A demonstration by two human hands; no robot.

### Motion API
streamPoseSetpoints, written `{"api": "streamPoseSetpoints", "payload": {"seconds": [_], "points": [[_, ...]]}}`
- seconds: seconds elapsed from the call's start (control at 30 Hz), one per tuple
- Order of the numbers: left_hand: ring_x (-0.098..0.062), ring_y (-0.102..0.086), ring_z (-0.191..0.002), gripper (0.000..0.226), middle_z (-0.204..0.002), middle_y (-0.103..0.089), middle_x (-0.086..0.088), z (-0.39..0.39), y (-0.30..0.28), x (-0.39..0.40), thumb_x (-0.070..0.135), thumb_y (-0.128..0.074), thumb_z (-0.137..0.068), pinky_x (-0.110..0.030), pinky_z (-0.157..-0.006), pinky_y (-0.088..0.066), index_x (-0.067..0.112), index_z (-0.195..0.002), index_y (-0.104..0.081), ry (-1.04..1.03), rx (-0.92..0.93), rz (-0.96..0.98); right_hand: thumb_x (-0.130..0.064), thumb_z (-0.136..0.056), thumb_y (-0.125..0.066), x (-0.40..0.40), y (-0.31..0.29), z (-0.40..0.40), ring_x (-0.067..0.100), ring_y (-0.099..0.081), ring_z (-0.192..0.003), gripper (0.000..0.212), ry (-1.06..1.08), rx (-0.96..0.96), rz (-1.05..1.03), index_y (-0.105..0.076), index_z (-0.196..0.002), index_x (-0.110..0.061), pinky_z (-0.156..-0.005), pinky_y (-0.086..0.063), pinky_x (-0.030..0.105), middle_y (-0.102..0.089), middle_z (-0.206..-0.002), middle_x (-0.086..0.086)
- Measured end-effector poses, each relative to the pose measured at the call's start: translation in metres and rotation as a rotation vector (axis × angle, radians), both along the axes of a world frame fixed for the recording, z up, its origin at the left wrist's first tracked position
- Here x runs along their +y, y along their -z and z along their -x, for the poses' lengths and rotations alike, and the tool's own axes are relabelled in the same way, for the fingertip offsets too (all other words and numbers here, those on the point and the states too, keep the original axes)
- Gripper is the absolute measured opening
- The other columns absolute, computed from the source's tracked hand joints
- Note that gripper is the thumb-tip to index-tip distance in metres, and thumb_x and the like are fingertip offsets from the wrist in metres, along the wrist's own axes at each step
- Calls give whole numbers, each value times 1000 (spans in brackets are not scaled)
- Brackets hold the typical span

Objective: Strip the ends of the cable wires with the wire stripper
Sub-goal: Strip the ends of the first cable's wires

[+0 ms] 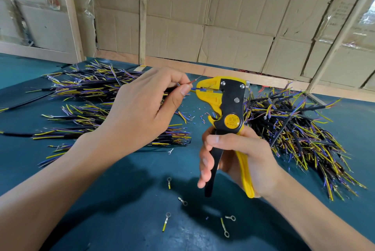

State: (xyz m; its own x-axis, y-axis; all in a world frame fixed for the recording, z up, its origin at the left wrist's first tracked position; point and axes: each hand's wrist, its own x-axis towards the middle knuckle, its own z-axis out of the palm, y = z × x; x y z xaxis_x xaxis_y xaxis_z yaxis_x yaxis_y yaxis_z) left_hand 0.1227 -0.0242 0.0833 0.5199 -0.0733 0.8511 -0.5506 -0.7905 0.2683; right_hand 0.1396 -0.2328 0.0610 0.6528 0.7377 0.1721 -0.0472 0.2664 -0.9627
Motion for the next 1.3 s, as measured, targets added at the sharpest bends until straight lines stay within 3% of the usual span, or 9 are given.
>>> {"api": "streamPoseSetpoints", "payload": {"seconds": [0.1, 0.27, 0.43, 0.53, 0.67, 0.83, 1.1, 1.3], "points": [[0, -53, -93, 16, -96, -60, 18, 0, 0, 0, 36, -47, -101, -35, -78, -47, 25, -108, -57, 21, 8, 10, -14, -78, -64, 1, 0, 1, 31, -57, -47, 13, 20, 13, -7, -61, -71, -4, -54, -55, 45, -54, -57, 18], [-9, -57, -96, 15, -97, -64, 8, -2, 1, -1, 37, -47, -101, -40, -78, -48, 26, -108, -53, 63, 29, -1, -25, -65, -67, 2, 0, 3, 23, -40, -34, 24, 213, -1, 37, -51, -54, -11, -39, -43, 27, -40, -44, 11], [12, -51, -94, 13, -98, -57, 20, -4, 2, 3, 37, -46, -101, -22, -78, -45, 28, -108, -53, 92, 22, 38, -21, -78, -65, 4, -2, 3, 34, -58, -56, 19, 42, 50, -15, -66, -77, -2, -60, -55, 49, -57, -64, 21], [11, -52, -96, 12, -97, -56, 21, -4, 3, 4, 37, -46, -102, -25, -79, -47, 29, -108, -52, 91, 26, 21, -19, -78, -65, 5, 1, 4, 36, -62, -60, 19, 6, 44, 1, -67, -82, 0, -66, -56, 54, -60, -70, 23], [3, -55, -100, 12, -107, -57, 19, -4, 4, 2, 38, -46, -101, -33, -80, -50, 30, -109, -51, 102, 25, -6, -17, -79, -65, 5, 1, 4, 36, -63, -62, 20, -15, 58, 10, -67, -85, 2, -68, -56, 55, -61, -71, 24], [14, -51, -93, 12, -93, -56, 28, -4, 3, 2, 36, -47, -102, -8, -78, -38, 30, -109, -53, 100, 10, 9, -14, -79, -63, 3, 0, 3, 36, -62, -61, 16, -33, 75, 7, -65, -83, 1, -68, -56, 55, -60, -70, 23], [12, -53, -85, 14, -89, -57, 25, -2, 4, 0, 32, -48, -102, -6, -75, -35, 23, -109, -57, 125, 19, 52, -15, -75, -63, 3, -2, 3, 32, -58, -51, 15, -32, 61, -13, -62, -74, 0, -59, -56, 50, -56, -61, 20], [-5, -52, -71, 14, -78, -62, 5, 1, 5, -6, 28, -50, -102, -11, -66, -35, 17, -107, -58, 154, 48, 125, -14, -75, -62, 3, -1, 3, 33, -58, -51, 15, -28, 48, -30, -63, -74, 1, -60, -56, 50, -56, -61, 20]]}}
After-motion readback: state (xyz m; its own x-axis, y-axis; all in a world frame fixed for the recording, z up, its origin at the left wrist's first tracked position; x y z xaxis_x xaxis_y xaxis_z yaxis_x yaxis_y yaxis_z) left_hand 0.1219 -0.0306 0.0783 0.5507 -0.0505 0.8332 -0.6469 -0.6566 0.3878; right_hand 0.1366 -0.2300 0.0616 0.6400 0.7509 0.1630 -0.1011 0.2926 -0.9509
